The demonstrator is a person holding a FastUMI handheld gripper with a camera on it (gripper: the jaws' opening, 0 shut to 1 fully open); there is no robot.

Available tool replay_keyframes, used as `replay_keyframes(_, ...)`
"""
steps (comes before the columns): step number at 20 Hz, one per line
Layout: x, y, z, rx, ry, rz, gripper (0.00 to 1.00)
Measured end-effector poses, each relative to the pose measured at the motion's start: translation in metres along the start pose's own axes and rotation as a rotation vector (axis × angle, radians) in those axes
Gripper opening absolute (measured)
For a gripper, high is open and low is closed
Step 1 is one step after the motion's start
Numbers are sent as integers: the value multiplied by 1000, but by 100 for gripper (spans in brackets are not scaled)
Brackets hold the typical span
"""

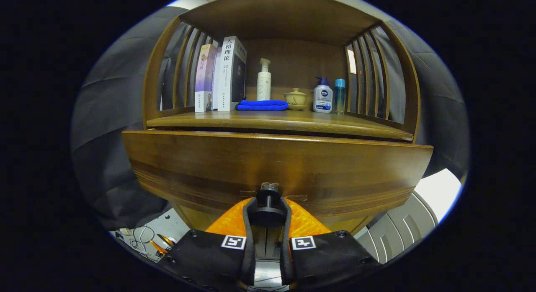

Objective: Pull open the drawer, take out the items inside it, and place them on the countertop above the cabinet.

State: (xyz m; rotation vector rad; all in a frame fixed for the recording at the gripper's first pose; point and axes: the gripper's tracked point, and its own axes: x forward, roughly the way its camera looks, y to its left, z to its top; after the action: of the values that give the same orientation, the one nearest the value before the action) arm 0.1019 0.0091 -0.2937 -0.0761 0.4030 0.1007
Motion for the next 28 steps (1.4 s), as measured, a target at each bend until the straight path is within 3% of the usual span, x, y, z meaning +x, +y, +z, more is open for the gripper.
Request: replay_keyframes(28,-90,10,-38,-45,8,65,26)
